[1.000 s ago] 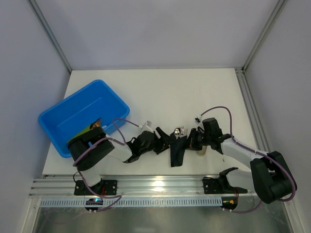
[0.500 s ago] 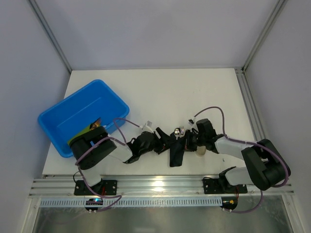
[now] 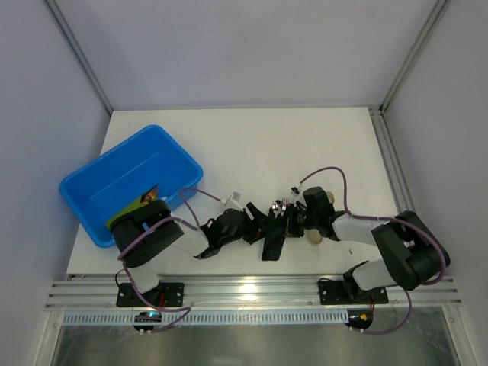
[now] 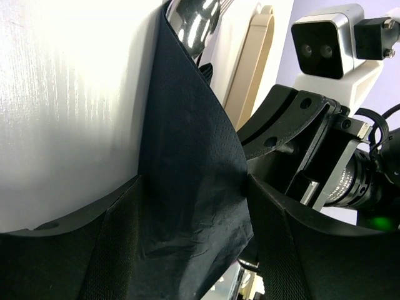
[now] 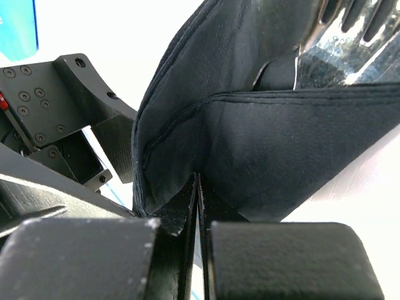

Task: Place the utensils on the paper napkin and roll it up
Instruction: Roll the napkin at the center of the board.

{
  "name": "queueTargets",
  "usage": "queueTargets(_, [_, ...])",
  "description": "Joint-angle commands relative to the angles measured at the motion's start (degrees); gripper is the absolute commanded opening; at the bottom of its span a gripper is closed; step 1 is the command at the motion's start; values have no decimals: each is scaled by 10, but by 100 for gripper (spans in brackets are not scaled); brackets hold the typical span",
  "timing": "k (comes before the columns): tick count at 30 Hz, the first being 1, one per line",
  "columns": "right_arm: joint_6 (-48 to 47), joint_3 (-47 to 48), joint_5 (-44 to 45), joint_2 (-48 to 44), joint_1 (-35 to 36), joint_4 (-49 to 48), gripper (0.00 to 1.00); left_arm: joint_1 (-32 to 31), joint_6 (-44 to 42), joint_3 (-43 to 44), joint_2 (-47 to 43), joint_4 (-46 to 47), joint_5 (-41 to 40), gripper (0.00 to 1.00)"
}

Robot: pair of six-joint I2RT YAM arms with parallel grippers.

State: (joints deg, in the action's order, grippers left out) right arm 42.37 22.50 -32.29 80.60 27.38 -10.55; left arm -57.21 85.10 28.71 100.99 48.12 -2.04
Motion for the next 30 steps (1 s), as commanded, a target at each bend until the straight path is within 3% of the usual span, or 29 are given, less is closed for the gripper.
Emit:
queueTargets(1, [-14,5,45,16,4,-9,4,-10,2,13,-24,23,-16,65])
queueTargets(20, [-19,3,53,20,4,-19,4,-38,-11,9,-47,57,-55,64])
queueTargets(30, [4,-14,61,7,5,-41,4,-52,-14,-48,-47,186,-74,59])
